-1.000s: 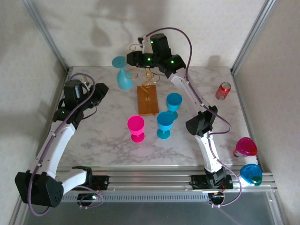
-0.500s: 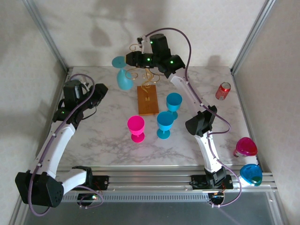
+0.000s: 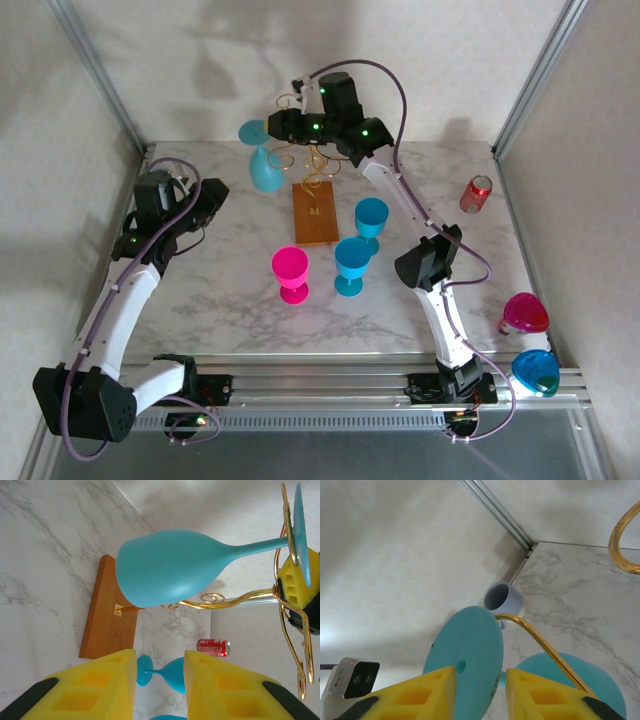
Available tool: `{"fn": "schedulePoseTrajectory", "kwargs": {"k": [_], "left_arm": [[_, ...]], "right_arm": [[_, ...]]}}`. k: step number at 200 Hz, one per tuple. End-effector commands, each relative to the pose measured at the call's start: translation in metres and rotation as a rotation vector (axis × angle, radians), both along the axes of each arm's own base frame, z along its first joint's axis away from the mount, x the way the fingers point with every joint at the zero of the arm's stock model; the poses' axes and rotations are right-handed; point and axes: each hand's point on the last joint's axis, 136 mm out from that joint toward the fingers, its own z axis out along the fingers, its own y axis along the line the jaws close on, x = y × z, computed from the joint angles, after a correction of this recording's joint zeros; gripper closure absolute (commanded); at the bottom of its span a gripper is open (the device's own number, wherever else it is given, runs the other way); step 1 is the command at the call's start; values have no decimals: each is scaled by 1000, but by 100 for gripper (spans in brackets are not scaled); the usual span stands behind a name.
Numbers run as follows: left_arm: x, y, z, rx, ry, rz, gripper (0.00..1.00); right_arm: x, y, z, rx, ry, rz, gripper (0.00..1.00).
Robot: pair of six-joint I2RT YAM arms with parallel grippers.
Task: Take the wine glass off the wine glass rack
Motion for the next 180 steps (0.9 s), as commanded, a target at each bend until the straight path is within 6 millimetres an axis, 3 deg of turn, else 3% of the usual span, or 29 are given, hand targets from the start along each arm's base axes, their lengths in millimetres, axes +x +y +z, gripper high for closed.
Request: {"fn": "schedulePoseTrajectory", "kwargs": {"k": [1,180], "left_arm": [[-3,1,8,-14,-36,-5,70],[-6,6,6,-16,-33,4,70]], "right_arm": [[-6,8,12,37,-19,33,69],[-6,12,8,45,0,37,74]]}}
